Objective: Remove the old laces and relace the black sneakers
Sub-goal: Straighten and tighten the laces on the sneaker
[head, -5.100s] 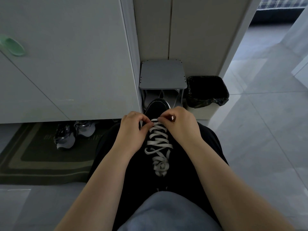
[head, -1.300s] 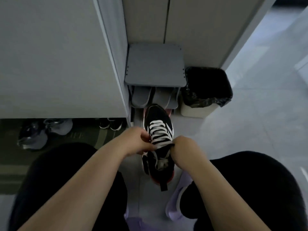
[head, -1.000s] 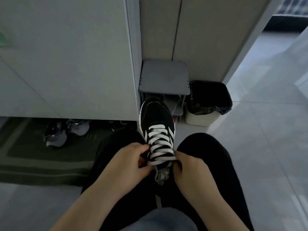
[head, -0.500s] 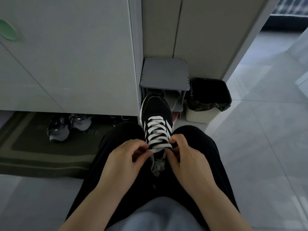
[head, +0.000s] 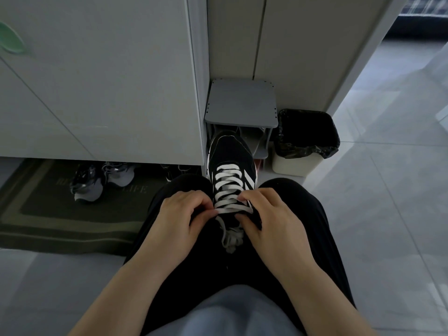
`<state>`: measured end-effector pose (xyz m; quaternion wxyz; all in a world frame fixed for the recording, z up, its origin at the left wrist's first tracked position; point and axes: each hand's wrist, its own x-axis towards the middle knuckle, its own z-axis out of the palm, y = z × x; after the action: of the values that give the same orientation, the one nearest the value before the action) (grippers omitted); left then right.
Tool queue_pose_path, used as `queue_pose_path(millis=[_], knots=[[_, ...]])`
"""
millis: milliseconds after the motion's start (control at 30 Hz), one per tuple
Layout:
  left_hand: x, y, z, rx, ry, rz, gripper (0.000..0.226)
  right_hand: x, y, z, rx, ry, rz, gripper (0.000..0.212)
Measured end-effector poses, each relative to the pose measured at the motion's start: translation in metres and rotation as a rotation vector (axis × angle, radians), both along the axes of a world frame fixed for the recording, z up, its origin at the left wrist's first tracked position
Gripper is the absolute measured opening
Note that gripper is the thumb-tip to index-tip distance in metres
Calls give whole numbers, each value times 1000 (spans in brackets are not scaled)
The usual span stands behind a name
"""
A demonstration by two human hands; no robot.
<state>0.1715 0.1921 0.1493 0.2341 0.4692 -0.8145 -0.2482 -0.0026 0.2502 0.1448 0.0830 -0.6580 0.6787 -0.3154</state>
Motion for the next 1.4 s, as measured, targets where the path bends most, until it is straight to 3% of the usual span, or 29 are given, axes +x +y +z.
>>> queue_pose_path(millis=[133,300,533,633,733,867,1067,1267,1400], knots=[[1,-1,-3,-3,3,-11,16,0,-4,-1,-107,-19,32,18],[5,-2,-5,13,-32,7,16,-2,-6,-4,-86,-259,22,7],[10,-3,-4,5,-26,27,17,-5,-5,2,17,-466,10,15],[-1,-5,2,-56,-32,49,25,-3,-12,7,-10,-425,-12,19],[-11,-6,9,-117,-72,104,12,2,-18,6,-55,-237,-27,15],[-18,-2,10,-182,-80,119,14,12,-19,3,-67,-68,-22,13],[-22,5,10,-196,-33,109,15,14,-17,5,-87,-79,-56,5],[-11,-1,10,51,76,147,15,12,-15,6,-13,-223,-96,4],[-11,-3,10,37,68,125,11,8,-18,9,15,-312,-90,5]])
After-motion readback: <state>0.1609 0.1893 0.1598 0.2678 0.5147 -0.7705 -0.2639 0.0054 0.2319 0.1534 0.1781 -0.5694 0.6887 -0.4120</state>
